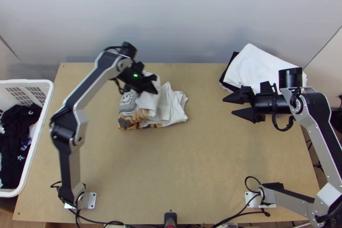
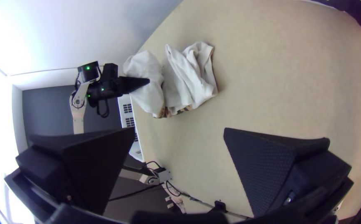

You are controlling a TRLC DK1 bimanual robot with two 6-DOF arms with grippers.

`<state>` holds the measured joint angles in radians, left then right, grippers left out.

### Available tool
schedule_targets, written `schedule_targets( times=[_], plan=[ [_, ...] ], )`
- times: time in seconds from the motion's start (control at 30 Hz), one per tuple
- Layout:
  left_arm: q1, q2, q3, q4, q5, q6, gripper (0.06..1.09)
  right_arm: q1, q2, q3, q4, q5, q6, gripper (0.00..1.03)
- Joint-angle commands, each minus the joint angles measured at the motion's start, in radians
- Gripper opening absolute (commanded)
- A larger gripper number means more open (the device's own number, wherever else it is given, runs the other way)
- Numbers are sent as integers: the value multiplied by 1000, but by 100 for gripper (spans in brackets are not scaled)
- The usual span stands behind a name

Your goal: Fold the t-shirt

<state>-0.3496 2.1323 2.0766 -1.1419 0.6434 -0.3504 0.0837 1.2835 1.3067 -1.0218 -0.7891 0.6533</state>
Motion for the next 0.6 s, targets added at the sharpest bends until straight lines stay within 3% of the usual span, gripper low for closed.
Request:
schedule_targets(
  times=[0.0,0.03,0.07,0.1,0.13,0.33,0.57],
  plan=[
    [-92,158,129,1,-47,-32,9,-10,-24,-23,6,5,0,99],
    [-103,172,143,2,-47,-25,16,-13,-27,-24,6,5,0,99],
    [-112,186,157,4,-47,-16,41,-15,-27,-26,8,5,0,99],
    [-120,195,171,8,-47,-12,80,-15,-29,-30,8,5,0,99],
    [-131,201,183,10,-45,-9,107,-15,-32,-38,12,5,0,99],
    [-161,198,189,130,-44,10,105,33,-32,-124,83,21,20,99],
    [-101,95,189,298,-41,-78,105,68,-10,-173,140,57,20,99]
  ],
)
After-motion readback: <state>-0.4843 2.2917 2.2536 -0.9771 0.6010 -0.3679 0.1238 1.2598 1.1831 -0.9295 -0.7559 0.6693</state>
